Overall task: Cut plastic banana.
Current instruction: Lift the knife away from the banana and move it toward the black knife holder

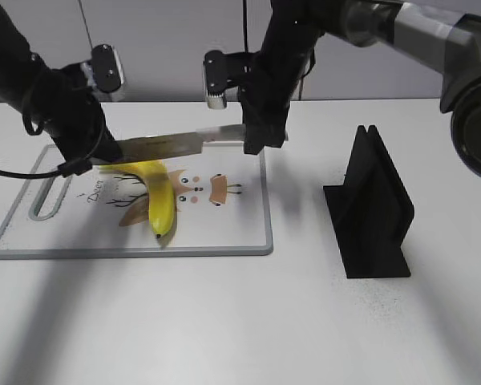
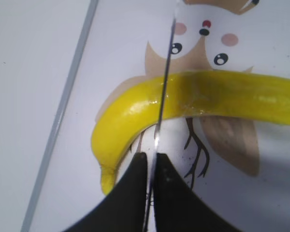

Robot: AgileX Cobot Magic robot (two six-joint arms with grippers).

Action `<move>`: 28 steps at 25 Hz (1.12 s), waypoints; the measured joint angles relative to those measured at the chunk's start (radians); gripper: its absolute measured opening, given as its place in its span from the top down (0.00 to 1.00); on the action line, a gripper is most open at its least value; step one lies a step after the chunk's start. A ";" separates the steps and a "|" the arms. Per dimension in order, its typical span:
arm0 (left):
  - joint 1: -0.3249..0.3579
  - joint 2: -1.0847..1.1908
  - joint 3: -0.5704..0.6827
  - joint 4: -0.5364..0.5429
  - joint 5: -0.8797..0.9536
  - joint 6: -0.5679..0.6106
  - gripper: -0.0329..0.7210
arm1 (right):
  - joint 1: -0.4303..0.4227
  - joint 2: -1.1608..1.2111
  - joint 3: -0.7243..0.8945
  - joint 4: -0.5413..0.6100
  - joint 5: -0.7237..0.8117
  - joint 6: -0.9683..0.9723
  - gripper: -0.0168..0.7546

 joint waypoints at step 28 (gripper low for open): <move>0.012 -0.297 -0.009 -0.099 -0.117 -0.325 0.07 | 0.000 -0.235 0.096 0.057 0.012 0.068 0.77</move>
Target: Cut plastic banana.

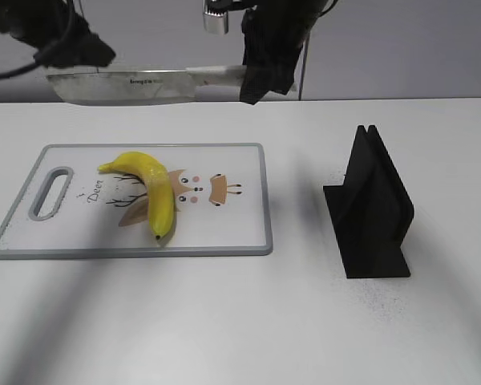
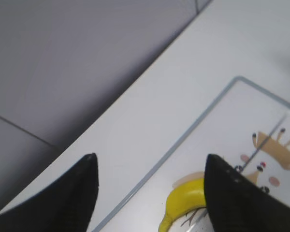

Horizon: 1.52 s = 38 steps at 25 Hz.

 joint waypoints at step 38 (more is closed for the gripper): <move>0.178 -0.890 0.595 0.411 0.497 -0.913 0.23 | 0.000 -0.641 0.718 -0.196 -0.135 1.311 0.77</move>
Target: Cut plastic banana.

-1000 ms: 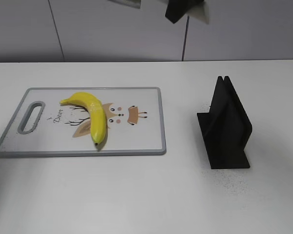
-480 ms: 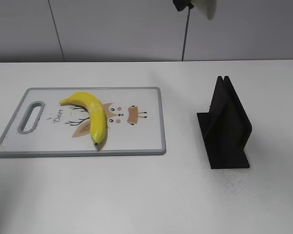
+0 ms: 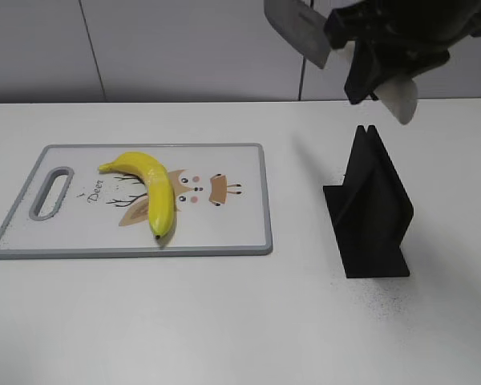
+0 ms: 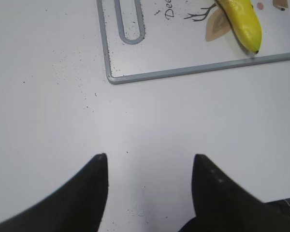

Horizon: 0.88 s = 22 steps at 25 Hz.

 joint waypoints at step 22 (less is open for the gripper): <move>0.001 -0.656 0.272 0.001 0.024 -0.077 0.24 | 0.000 -0.299 0.488 -0.001 -0.193 0.118 0.77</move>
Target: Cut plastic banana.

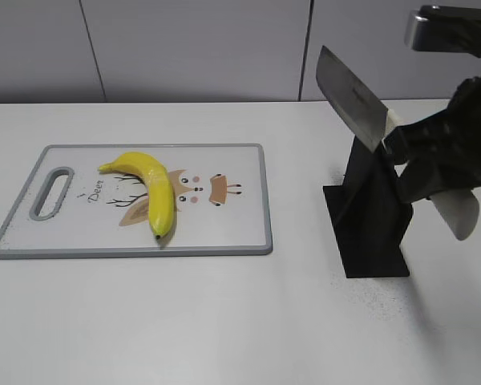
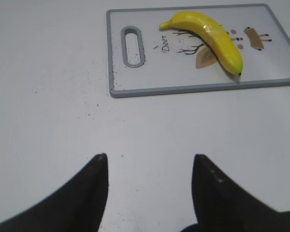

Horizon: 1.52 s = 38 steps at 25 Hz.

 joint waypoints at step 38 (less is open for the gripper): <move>0.001 -0.113 0.009 0.003 -0.002 -0.047 0.26 | 0.000 0.069 0.137 -0.247 -0.233 0.282 0.77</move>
